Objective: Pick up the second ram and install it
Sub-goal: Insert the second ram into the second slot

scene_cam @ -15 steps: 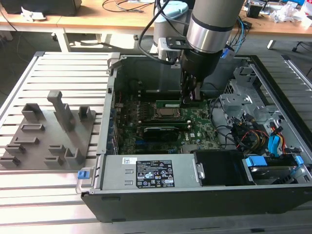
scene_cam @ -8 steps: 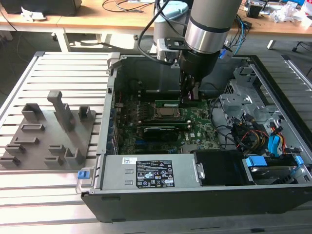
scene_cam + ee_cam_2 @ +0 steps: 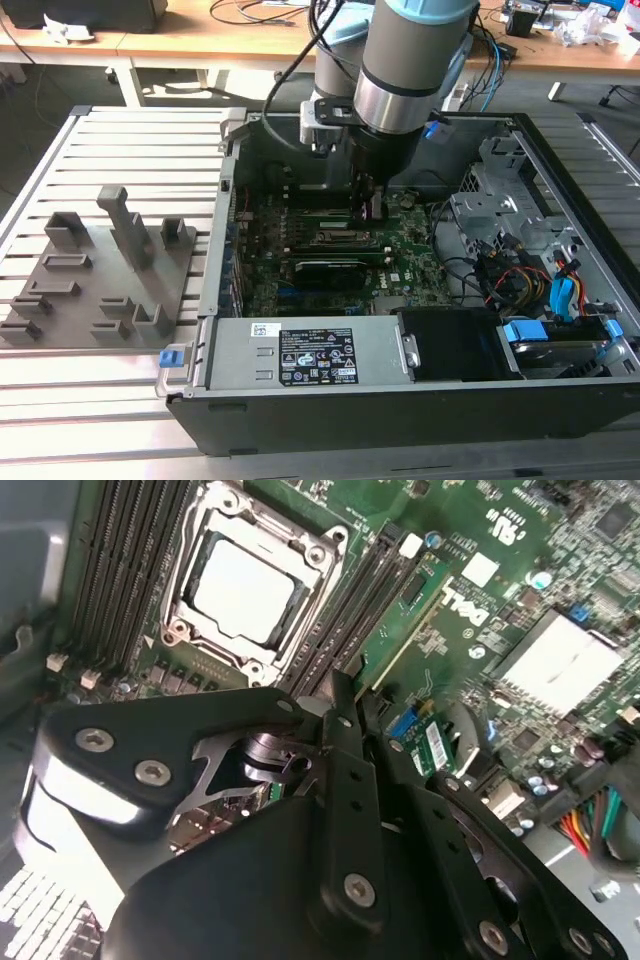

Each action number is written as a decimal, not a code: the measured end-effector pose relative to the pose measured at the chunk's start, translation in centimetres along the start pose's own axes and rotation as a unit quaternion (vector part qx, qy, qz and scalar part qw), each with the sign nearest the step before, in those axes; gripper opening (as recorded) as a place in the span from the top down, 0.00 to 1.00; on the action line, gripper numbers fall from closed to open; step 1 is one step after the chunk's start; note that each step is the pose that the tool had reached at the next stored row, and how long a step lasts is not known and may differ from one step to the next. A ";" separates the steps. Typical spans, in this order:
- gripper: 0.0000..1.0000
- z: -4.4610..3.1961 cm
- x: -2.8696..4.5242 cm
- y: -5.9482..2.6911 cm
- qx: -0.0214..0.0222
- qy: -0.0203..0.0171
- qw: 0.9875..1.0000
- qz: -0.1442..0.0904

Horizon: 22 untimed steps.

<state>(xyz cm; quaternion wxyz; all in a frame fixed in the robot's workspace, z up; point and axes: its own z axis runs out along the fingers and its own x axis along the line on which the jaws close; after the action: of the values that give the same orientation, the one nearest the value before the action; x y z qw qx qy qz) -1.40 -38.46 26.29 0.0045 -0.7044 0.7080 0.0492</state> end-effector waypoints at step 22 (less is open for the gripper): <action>0.86 3.66 0.06 0.59 0.000 0.006 1.000 -0.003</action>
<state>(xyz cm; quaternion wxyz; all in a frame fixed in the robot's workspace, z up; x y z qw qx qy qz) -2.23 -38.23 22.68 0.0005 -0.7068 0.7060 0.0452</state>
